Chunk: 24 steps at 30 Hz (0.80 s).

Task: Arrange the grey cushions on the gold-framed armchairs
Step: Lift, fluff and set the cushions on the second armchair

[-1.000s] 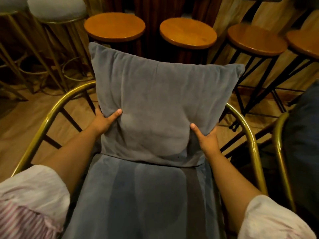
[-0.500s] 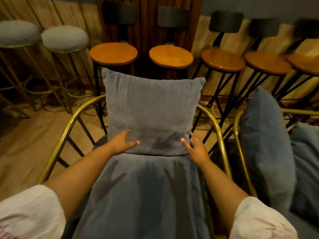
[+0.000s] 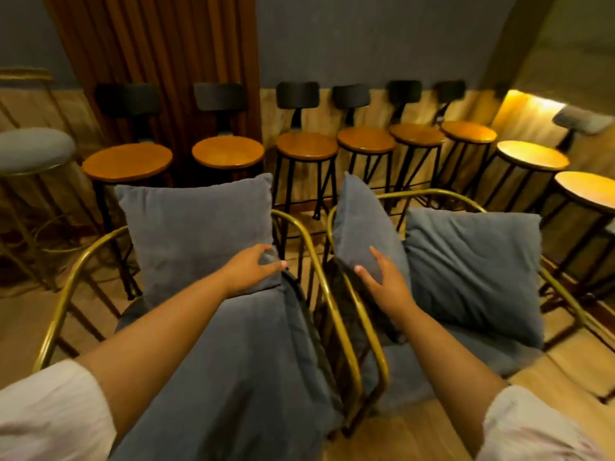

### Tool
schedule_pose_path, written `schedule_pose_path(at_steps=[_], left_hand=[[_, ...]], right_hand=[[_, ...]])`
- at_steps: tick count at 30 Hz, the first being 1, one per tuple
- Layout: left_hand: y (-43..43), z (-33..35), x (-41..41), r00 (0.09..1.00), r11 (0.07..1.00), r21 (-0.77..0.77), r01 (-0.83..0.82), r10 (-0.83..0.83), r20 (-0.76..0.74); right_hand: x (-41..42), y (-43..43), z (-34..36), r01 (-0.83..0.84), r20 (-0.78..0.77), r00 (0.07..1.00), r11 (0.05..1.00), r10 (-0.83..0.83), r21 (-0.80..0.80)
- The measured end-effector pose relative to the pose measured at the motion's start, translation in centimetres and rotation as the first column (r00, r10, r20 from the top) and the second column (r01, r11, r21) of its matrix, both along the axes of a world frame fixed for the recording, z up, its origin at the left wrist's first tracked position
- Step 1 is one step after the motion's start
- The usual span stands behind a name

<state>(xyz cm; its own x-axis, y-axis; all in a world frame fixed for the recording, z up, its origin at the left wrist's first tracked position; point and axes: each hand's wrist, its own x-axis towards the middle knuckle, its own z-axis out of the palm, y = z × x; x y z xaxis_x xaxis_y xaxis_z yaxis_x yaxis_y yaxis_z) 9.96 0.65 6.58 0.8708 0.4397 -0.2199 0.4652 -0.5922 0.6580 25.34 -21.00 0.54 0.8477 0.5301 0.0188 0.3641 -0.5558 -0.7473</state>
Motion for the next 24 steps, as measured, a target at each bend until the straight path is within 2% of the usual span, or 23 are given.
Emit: schedule_pose_path(at_steps=[5, 11, 14, 18, 24], left_hand=[[-6.5, 0.7, 4.0, 0.996, 0.995, -0.055, 0.082, -0.083, -0.012], [-12.3, -0.1, 11.3, 0.996, 0.993, -0.078, 0.089, -0.089, 0.002], [-14.6, -1.0, 15.2, 0.999, 0.996, -0.078, 0.04, -0.038, 0.03], [-17.5, -2.6, 19.8, 0.995, 0.987, -0.154, -0.04, 0.054, 0.085], [-18.8, -4.8, 21.9, 0.947, 0.955, -0.186, -0.23, 0.264, 0.183]], right_hand=[[2.1, -8.1, 0.0, 0.099, -0.028, 0.995, 0.995, -0.099, 0.007], [8.2, -15.5, -1.5, 0.169, -0.11, 0.98, 0.986, -0.168, -0.003], [12.4, -18.2, -2.1, 0.181, -0.152, 0.972, 0.983, -0.178, 0.01], [18.1, -20.3, -2.6, 0.137, -0.201, 0.971, 0.99, -0.129, 0.03], [24.9, -17.5, -2.3, 0.045, -0.216, 0.976, 0.997, -0.031, 0.059]])
